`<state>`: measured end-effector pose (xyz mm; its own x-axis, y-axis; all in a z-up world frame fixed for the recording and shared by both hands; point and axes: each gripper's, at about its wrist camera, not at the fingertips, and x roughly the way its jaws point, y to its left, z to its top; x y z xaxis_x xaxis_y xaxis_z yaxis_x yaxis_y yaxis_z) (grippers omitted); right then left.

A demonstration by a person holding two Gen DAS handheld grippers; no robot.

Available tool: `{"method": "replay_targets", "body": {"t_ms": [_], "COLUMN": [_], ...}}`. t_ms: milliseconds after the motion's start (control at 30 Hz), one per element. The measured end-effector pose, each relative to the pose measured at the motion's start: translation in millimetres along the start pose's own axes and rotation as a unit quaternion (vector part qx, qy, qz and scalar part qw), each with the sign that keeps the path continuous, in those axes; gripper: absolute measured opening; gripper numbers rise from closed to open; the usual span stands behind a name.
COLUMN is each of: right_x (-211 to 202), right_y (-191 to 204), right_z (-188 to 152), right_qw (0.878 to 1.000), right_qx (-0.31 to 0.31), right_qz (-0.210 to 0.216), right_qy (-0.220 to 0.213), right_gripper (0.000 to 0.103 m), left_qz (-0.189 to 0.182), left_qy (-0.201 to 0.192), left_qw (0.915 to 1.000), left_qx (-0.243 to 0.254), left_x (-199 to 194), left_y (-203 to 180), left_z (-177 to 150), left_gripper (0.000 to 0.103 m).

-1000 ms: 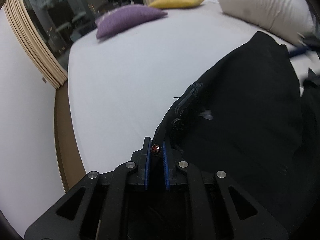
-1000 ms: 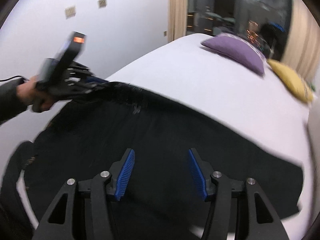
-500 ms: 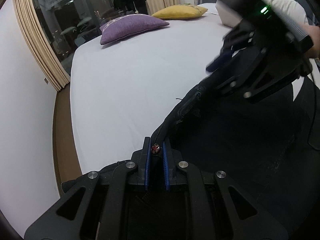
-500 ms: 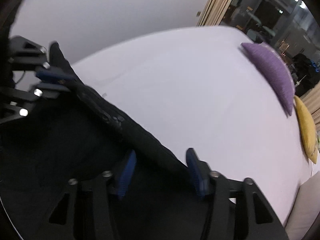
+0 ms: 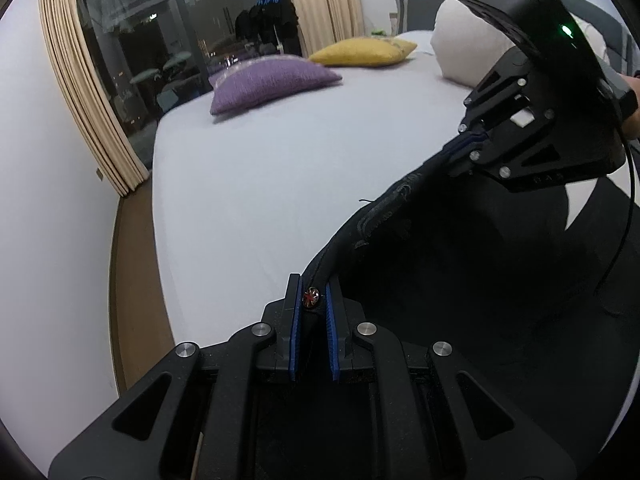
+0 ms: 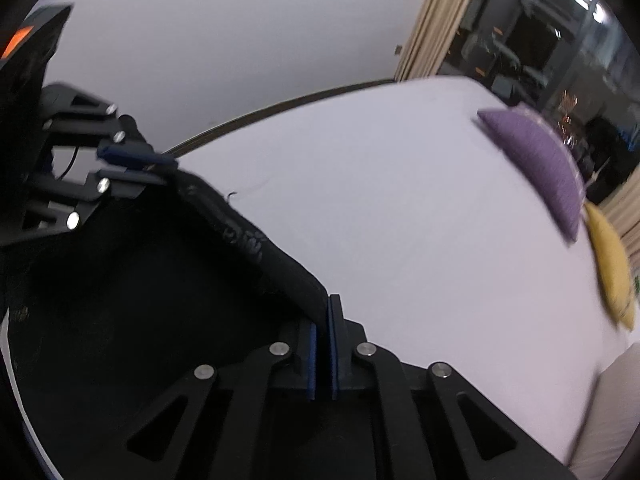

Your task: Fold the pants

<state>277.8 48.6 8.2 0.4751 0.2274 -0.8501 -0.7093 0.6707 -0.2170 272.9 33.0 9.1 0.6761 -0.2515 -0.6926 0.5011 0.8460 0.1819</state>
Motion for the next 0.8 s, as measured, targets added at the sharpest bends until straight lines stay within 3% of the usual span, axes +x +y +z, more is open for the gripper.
{"method": "replay_targets", "body": {"t_ms": [167,367,600,700,767,800], "right_x": [-18,-38,-40,-23,-10,-8], "right_y": [27,74,139,160,154,146], "right_z": [5,-32,-88,-106,-104,-105], "right_qw": [0.998,0.991,0.965,0.959,0.975,0.988], "right_qx": [-0.047,-0.099,-0.174,-0.182,-0.113,-0.043], "right_qz": [-0.047,-0.091,-0.194,-0.215,-0.184,-0.135], "right_qy": [-0.008,-0.01,-0.014,0.019,0.048,0.06], "right_gripper": [0.005,0.004,0.005,0.005,0.005,0.005], "left_qz": [-0.003,-0.03,-0.053,-0.056,-0.057,-0.057], "left_qy": [-0.017,-0.013,0.019,0.039,0.052,0.058], "left_qw": [0.9996,0.9974,0.9927,0.9895,0.9874,0.9865], "left_qx": [0.022,0.063,0.107,0.127,0.138,0.142], "left_x": [-41,-81,-108,-107,-104,-104], "left_y": [-14,-58,-131,-158,-175,-181], "left_z": [-1,-37,-96,-118,-133,-140], "left_gripper": [0.01,0.01,0.01,0.01,0.01,0.01]}}
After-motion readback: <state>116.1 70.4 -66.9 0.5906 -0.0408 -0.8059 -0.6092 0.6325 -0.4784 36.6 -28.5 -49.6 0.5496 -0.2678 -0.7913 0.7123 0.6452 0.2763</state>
